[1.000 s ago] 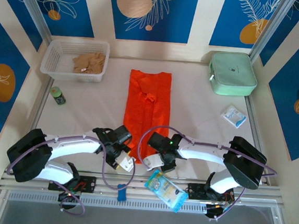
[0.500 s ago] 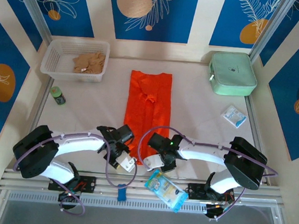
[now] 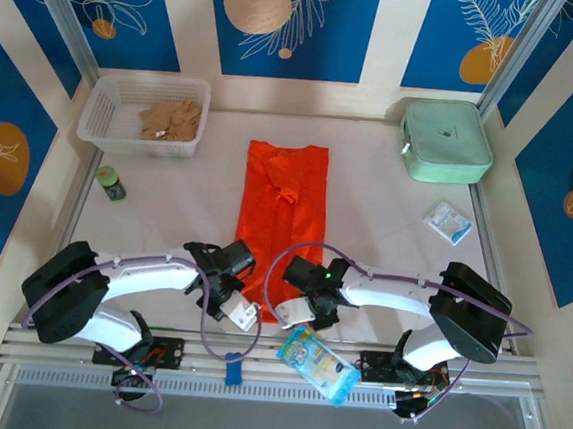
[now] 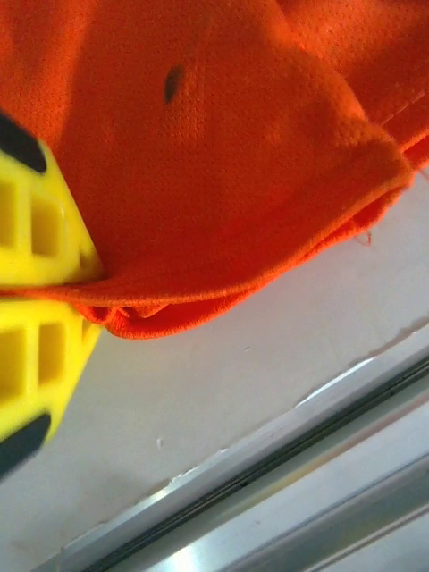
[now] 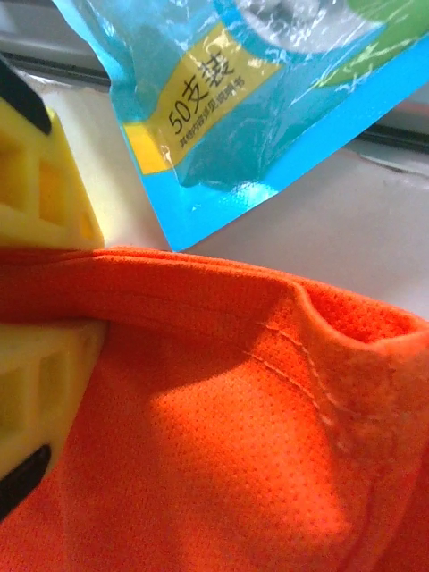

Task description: Fold and stack the t-shirts

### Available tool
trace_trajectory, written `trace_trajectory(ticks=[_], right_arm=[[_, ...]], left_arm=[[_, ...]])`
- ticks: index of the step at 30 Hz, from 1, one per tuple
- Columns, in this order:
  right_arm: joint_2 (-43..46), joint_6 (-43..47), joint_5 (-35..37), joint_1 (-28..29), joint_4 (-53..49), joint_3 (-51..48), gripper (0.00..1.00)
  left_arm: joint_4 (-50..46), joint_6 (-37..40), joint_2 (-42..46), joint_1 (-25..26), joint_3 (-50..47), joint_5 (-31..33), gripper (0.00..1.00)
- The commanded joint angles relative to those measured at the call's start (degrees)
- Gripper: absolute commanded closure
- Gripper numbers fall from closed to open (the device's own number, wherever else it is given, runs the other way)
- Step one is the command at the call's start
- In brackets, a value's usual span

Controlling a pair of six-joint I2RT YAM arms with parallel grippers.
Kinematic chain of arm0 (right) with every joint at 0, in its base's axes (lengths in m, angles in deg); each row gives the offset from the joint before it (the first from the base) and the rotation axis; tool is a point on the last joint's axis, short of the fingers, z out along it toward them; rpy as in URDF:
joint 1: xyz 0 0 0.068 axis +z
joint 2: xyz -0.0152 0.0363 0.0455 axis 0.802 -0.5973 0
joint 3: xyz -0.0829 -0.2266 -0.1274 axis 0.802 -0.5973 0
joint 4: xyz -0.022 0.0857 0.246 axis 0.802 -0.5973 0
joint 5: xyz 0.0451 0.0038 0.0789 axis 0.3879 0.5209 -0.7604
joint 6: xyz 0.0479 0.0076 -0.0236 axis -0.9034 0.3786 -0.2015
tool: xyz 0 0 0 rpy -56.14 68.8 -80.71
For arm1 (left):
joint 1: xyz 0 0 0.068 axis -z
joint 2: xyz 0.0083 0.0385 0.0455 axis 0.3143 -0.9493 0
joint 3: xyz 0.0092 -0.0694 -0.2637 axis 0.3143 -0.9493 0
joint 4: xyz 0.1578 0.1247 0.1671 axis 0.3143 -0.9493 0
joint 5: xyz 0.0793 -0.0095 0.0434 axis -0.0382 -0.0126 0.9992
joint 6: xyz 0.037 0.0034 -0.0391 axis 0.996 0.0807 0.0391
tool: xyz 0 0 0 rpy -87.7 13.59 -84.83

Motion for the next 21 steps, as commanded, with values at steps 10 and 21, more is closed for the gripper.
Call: trace_trajectory(ticks=[10,21], right_arm=[[5.2,-2.9,1.0,1.2,-0.3,-1.0,1.0],[15.1,-5.6,-1.2,1.8,-9.3,1.1,1.0]], left_arm=[[11.7,-1.4,6.5,0.3,-2.3,4.5,1.0],[2.5,-6.4,18.5,3.1,0.7,5.9,1.0]])
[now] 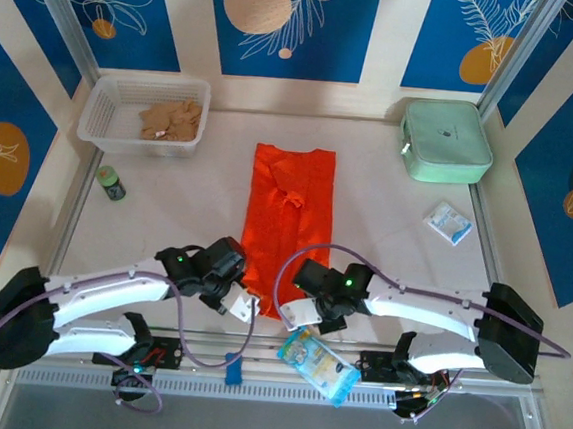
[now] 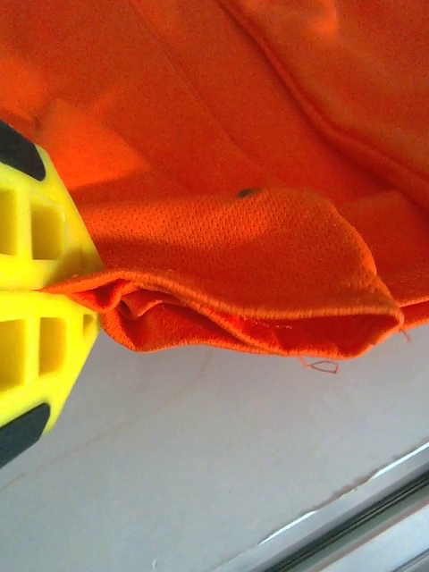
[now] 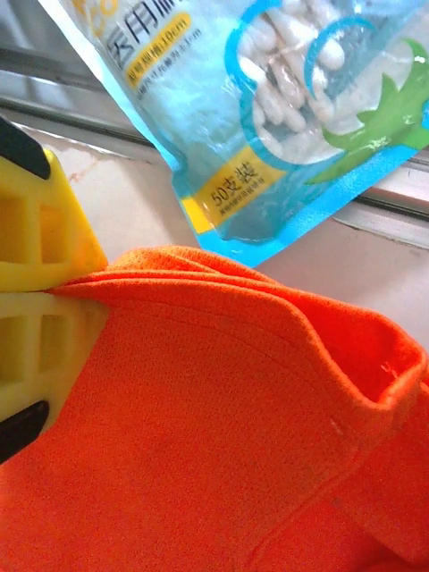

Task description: Fold and stack the t-shirts

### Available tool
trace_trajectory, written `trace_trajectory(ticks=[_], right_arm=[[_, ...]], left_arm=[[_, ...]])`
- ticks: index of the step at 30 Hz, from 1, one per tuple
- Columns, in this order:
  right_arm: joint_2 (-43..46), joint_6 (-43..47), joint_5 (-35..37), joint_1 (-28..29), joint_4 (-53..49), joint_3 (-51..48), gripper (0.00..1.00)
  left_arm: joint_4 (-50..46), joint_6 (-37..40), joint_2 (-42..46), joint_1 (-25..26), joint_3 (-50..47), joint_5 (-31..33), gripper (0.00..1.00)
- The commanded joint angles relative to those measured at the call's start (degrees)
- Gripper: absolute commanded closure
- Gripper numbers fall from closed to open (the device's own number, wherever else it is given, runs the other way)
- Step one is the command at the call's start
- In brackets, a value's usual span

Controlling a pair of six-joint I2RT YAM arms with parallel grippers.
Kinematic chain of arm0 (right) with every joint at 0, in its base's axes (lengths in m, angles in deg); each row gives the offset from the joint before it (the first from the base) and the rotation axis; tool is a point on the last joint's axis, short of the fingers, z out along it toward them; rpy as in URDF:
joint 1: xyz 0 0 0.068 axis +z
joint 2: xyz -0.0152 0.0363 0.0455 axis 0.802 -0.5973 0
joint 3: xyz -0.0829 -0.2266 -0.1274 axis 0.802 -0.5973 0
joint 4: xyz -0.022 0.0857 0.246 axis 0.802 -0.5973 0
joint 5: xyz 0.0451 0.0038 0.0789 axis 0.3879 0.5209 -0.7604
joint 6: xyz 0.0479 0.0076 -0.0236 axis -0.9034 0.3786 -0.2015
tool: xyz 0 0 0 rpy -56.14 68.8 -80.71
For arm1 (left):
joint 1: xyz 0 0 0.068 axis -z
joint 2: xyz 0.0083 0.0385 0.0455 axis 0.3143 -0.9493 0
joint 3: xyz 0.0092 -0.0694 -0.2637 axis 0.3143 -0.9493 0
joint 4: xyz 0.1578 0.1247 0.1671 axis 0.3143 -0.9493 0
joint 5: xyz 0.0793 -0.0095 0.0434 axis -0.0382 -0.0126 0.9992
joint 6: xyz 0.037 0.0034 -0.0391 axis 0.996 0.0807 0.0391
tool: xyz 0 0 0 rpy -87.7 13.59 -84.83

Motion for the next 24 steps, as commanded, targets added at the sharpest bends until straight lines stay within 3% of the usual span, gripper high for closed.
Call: trace_trajectory(ticks=[1,5,14,24], right_arm=[[2.2,-1.2,-1.6,-1.8,-3.2,1.6,1.0],[2.3,-0.5,-0.5,-6.4,-1.8,3.9,1.0],[-1.1,4.0,-1.1,-17.3,-1.6,12.9,1.0],[-7.9,7.6,-2.8,-27.2,-0.4,22.3,1.0]], left_arm=[[-3.1,-2.6,2.5,0.3,2.8,2.2,1.0],[-3.9,-4.4,1.4,-0.3,6.9,5.5,1.0],[-1.6,-5.4,-4.5,-4.8,13.4,6.5,1.0],[1.9,-6.0,-8.5,-14.1,19.1,6.0,1.0]])
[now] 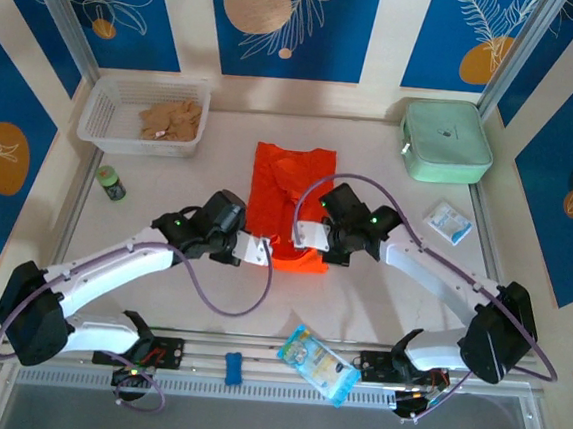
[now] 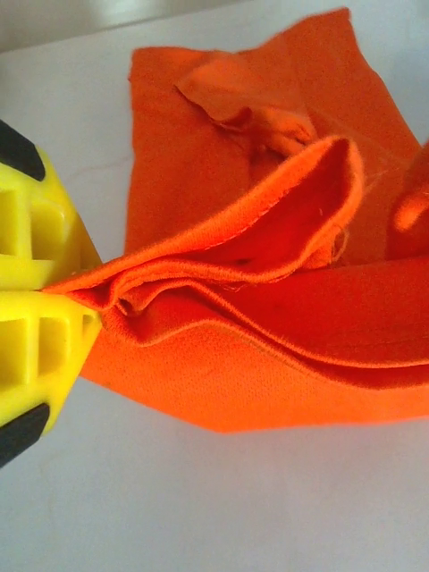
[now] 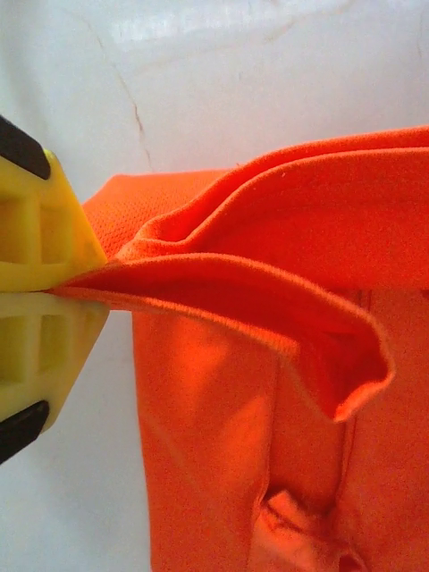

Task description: Fold and stack the t-shirts

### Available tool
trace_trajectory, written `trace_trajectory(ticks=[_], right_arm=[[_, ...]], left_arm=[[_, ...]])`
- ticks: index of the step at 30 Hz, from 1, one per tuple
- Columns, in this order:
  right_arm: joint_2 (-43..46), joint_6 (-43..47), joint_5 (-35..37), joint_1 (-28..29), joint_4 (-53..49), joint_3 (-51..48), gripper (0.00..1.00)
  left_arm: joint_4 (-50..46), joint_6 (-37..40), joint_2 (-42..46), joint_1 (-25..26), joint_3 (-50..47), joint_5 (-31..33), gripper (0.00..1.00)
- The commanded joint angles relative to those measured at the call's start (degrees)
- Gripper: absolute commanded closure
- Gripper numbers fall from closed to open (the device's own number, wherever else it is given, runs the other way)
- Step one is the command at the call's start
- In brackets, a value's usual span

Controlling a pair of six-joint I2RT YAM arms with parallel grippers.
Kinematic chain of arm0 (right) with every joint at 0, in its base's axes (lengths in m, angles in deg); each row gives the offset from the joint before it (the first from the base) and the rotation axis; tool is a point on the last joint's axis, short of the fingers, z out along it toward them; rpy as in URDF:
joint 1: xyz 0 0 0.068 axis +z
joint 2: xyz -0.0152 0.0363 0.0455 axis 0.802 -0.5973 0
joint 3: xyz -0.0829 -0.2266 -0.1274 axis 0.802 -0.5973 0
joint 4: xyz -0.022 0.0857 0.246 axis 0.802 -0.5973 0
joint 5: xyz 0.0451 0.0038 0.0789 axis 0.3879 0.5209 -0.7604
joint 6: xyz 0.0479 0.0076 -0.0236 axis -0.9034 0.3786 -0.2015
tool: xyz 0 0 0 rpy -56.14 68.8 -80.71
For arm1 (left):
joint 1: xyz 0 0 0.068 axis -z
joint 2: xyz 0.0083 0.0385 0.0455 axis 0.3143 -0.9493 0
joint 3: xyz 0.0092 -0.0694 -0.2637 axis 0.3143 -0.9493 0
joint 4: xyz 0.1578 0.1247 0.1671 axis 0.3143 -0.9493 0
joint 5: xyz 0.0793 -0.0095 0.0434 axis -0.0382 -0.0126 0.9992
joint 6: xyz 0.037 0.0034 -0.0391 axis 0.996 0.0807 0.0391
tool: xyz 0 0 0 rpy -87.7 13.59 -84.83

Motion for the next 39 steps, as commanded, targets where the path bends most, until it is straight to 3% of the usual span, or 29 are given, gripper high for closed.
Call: trace_trajectory(ticks=[1,13,33,37,39], right_arm=[[-2.4,2.0,-2.0,-2.5,0.2,3.6,1.0],[-13.4,2.8,-3.8,-8.9,3.2,10.5,1.0],[-27.1,-4.7,0.6,-13.2,17.1,12.1,1.0],[-29.0,-6.4,-0.2,-13.8,18.3,12.5,1.0],[-29.9,-7.8,-0.3,-14.1,18.7,13.1,0.97]], left_arm=[[1.7,-1.4,-2.2,-2.7,3.7,-0.3,1.0],[-2.0,-3.2,-15.1,-7.3,15.4,-0.7,1.0],[13.8,-3.5,-29.3,-10.7,15.8,-0.6,1.0],[15.8,-3.9,-31.2,-10.8,16.3,-0.2,0.91],[16.5,-4.1,-32.1,-10.8,16.3,0.0,0.81]])
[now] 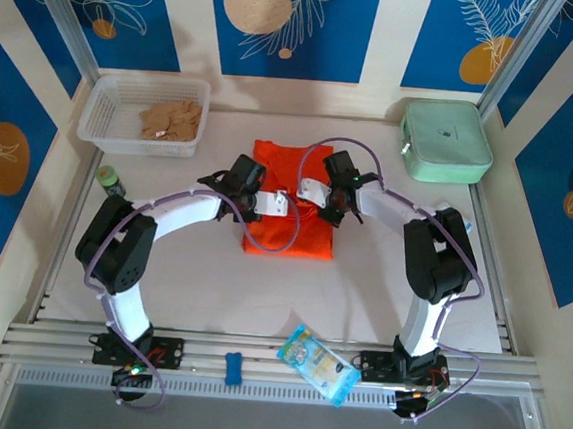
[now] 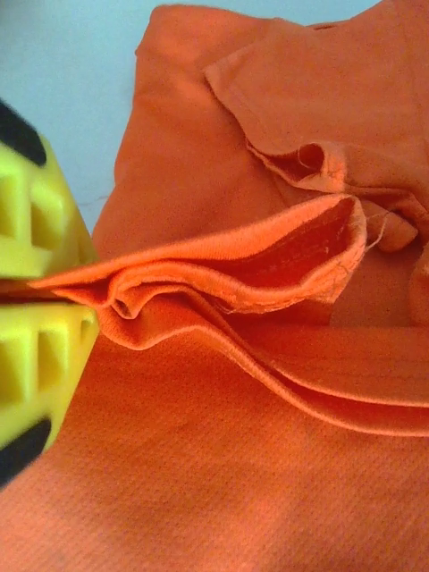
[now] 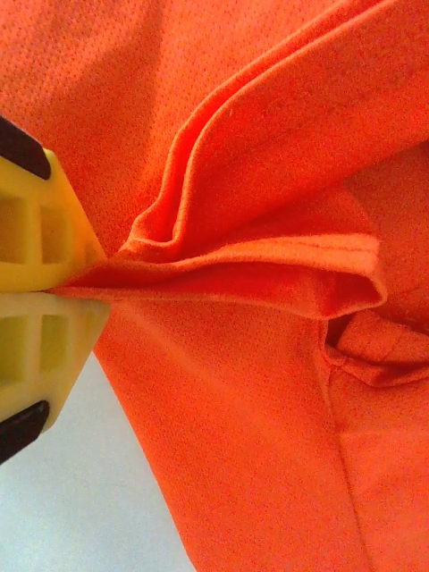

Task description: Fold and stack the t-shirts

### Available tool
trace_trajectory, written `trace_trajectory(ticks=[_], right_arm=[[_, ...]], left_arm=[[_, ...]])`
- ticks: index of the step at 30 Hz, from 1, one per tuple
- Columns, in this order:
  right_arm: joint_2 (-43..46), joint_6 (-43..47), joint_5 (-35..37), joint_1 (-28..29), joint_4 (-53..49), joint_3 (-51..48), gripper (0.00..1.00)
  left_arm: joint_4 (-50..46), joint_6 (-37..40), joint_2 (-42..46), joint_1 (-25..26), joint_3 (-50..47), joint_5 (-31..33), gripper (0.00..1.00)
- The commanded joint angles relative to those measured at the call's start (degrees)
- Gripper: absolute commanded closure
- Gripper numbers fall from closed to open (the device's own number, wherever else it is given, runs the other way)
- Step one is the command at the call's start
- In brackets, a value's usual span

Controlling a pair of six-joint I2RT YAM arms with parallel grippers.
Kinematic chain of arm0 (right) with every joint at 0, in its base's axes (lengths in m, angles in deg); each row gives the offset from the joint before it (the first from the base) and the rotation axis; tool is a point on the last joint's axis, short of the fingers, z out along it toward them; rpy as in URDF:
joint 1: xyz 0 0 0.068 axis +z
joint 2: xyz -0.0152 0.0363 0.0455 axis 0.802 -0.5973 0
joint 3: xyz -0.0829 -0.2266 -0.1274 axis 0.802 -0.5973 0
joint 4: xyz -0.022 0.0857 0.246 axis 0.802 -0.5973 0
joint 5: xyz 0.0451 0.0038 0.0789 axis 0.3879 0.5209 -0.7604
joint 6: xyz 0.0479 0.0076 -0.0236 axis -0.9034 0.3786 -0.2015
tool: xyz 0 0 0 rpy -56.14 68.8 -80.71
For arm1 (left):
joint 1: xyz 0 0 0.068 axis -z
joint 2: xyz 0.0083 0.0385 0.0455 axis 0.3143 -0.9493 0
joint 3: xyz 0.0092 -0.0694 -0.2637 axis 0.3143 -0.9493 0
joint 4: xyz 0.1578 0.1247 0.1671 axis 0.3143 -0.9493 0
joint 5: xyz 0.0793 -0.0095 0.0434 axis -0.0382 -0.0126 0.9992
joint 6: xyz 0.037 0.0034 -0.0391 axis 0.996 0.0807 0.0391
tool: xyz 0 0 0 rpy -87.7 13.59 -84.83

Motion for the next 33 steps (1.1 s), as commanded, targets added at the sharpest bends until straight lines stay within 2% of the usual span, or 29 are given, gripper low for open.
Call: trace_trajectory(ticks=[1,2,7,11,16,20,23,26,28,31,33], right_arm=[[-1.6,-3.3,-0.9,-0.8,1.8,2.3,0.94],[-1.8,-4.0,-1.0,-1.0,2.0,2.5,0.89],[-1.7,-6.2,-2.0,-1.9,2.7,3.8,0.7],[-1.0,-6.9,-2.7,-2.6,4.1,4.7,0.56],[-0.5,-8.9,-1.2,-3.4,6.7,5.9,0.53],[2.2,-9.2,-1.4,-3.7,9.3,5.2,0.52],[5.6,-7.0,-3.2,-4.2,10.5,3.9,0.51],[9.7,-3.0,-5.2,-4.4,10.9,1.8,0.51],[12.0,-1.3,-6.2,-4.5,10.4,0.8,0.5],[15.9,-0.6,-9.7,-5.0,8.7,-0.3,0.5],[19.5,1.3,-13.4,-5.0,8.0,-2.4,0.49]], left_arm=[[2.9,-1.2,-1.7,-0.7,1.6,0.2,0.77],[3.6,-1.2,-2.1,-0.7,1.6,0.6,0.71],[8.5,-2.5,-3.3,-1.1,1.5,3.4,0.63],[13.3,-3.7,-3.8,-1.5,1.6,6.0,0.51],[22.1,-4.7,-4.9,-1.9,0.7,13.0,0.44],[33.5,-6.0,-3.0,-2.4,-3.1,17.9,0.33],[37.2,-7.4,1.0,-2.8,-6.1,15.6,0.27],[35.4,-8.1,5.7,-3.4,-7.4,11.6,0.25],[34.7,-8.2,8.5,-3.6,-8.4,9.4,0.13],[33.3,-7.6,12.9,-4.0,-9.9,5.9,0.07],[30.7,-5.6,16.6,-4.4,-11.4,0.3,0.05]])
